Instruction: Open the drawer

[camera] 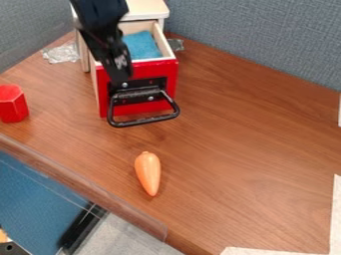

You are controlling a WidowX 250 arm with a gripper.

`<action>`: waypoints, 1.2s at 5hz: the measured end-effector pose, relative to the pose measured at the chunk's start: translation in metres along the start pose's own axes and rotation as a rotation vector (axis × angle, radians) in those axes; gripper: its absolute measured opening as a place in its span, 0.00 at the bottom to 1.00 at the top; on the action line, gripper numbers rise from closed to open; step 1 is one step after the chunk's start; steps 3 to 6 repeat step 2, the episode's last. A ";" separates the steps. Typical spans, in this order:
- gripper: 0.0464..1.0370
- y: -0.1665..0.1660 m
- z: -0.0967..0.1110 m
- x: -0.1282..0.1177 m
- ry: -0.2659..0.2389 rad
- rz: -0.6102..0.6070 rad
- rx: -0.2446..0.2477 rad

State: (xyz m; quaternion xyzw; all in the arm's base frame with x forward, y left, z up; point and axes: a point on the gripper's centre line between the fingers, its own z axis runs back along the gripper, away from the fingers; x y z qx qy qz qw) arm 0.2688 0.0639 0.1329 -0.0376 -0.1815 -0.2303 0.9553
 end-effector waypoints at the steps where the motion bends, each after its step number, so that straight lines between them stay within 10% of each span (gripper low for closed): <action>1: 0.96 0.006 0.010 -0.005 0.063 0.033 0.008; 2: 0.96 0.014 0.024 -0.013 0.131 0.121 0.031; 6: 0.96 0.014 0.024 -0.013 0.131 0.121 0.031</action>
